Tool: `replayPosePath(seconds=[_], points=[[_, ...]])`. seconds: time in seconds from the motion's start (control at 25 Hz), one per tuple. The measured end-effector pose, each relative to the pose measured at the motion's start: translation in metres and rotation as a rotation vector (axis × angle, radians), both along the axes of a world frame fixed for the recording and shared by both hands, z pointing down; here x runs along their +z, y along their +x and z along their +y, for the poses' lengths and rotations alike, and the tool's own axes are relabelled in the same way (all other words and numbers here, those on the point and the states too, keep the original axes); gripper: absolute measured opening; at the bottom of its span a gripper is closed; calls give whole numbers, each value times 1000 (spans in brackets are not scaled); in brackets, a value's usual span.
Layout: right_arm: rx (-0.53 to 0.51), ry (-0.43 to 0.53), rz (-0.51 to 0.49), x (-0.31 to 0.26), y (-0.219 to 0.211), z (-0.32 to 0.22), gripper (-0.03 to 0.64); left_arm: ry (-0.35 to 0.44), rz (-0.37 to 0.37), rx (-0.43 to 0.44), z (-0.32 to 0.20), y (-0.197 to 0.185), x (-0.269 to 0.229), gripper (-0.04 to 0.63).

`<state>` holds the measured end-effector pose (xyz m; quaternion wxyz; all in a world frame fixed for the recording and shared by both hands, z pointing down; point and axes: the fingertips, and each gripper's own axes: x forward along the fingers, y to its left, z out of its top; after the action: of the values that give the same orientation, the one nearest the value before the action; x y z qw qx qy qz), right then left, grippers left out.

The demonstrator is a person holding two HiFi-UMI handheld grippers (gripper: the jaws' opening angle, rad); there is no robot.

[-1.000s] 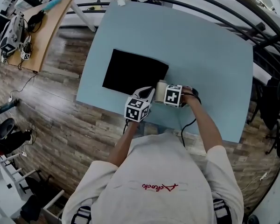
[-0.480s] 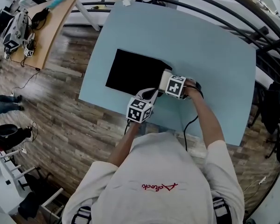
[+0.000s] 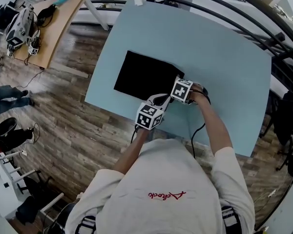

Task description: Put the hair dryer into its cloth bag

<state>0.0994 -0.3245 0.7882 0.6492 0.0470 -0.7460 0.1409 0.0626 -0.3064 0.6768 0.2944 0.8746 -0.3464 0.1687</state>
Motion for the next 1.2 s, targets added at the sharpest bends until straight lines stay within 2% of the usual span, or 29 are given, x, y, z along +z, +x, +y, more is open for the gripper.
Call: replayPosePath(seconds=[0.28,0.48,0.6,0.96,1.2], points=[[-3,-1,2,9,-7,2,216,-11,6,-4,-2,-7,3,9],[6,42,-38,9,-8,3,219,-19,2,3,-1,-3,5,9],[7,52,-63,6,-5,2,272,-22,0,8,-1,-2,6,9],[103,73,-158,-19,27,4,319,-30,-16,28,-3,10,11,9],[122,103,-112,-16,71,21,331,-53,-33,52,1,21,18,9]])
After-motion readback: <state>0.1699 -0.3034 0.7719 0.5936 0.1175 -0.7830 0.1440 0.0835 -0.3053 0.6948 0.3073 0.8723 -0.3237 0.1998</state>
